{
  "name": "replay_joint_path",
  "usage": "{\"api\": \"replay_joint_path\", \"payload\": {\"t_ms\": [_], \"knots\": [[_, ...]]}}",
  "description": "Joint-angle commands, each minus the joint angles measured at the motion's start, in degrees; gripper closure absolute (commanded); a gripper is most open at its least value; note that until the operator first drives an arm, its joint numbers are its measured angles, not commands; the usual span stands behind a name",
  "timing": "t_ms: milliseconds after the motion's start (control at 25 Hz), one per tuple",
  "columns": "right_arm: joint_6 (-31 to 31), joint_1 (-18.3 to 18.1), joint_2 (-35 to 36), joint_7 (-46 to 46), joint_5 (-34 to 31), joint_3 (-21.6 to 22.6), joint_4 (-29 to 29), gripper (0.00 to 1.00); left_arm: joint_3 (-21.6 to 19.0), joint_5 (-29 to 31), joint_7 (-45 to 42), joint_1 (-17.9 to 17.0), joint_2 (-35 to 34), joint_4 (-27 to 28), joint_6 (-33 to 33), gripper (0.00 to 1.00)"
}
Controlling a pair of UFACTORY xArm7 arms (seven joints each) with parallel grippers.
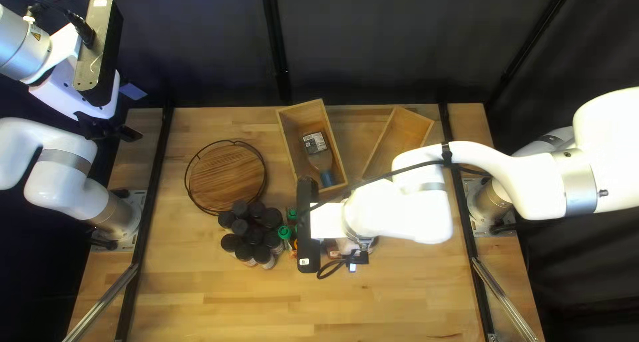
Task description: Separate condiments, baby food and spices and place it in 3 different racks/containers
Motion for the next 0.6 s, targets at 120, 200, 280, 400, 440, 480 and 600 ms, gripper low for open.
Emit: {"api": "replay_joint_path", "payload": {"t_ms": [120,200,280,400,440,480,600], "knots": [[-1.0,-1.1,-0.7,0.2,0.2,1.0,-0.8,0.07,0.0,0.0,0.0,0.0,0.0,0.0,0.0,0.0],[-1.4,-1.5,-1.0,0.2,0.3,1.4,-1.1,0.2,0.0,0.0,0.0,0.0,0.0,0.0,0.0,0.0],[-1.7,-2.1,-1.3,0.3,0.2,2.0,-1.0,0.58,0.0,0.0,0.0,0.0,0.0,0.0,0.0,0.0],[-1.7,-2.5,-1.4,0.5,0.1,2.4,-0.9,0.94,0.0,0.0,0.0,0.0,0.0,0.0,0.0,0.0],[-1.6,-2.4,-1.3,0.4,0.2,2.2,-1.0,0.95,0.0,0.0,0.0,0.0,0.0,0.0,0.0,0.0],[-1.4,-2.3,-1.3,0.5,0.2,2.0,-0.8,0.95,0.0,0.0,0.0,0.0,0.0,0.0,0.0,0.0],[0.3,-1.4,-1.1,0.3,0.1,0.8,0.7,0.96,0.0,0.0,0.0,0.0,0.0,0.0,0.0,0.0]]}}
